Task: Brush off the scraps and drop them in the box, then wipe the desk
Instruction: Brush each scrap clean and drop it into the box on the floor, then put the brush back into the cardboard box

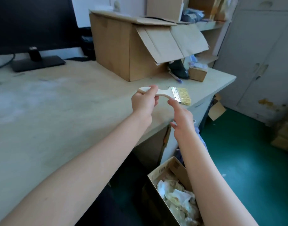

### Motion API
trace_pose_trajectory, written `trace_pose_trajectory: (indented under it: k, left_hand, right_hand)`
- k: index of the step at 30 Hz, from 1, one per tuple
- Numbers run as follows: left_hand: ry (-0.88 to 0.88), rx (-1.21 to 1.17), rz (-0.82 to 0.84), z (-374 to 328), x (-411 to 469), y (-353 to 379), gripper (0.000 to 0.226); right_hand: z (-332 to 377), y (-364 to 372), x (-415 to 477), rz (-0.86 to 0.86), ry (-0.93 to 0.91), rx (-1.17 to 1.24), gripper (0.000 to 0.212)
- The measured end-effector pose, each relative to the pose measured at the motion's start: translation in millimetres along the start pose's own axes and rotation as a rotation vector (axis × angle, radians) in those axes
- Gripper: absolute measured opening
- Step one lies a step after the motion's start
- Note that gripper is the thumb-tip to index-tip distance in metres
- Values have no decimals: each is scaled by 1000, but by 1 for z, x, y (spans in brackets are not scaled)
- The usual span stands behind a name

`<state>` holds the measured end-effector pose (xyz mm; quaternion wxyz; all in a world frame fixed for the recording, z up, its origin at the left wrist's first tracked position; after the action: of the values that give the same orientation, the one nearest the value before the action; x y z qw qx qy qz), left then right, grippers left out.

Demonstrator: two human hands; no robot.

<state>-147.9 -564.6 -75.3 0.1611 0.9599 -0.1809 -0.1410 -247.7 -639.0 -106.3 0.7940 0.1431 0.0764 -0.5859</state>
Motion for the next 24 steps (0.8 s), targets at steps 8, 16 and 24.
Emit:
trace_pose_trajectory:
  k: [8,16,24]
  left_hand:
    - [124,-82,-18,-69,7,-48,14]
    - [237,-90,-121,-129,11,-140,15]
    - [370,-198,-365,-182,-12,-265,13]
  right_hand:
    - [46,75,-41,219,-49,177,20]
    - [39,171,-87,476,15,123,15]
    - [8,287,-177,757,125,20,15]
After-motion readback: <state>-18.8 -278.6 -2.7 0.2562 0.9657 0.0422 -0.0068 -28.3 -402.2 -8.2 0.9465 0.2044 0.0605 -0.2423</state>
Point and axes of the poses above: each hand's wrist, its own x-axis towards the middle knuckle, its own y-axis out of the palm, z = x × y, the point moved 6 cm from there along x, towards the middle knuckle, and after that the axes turned 6 degrees about -z, right-handed, at the moved point
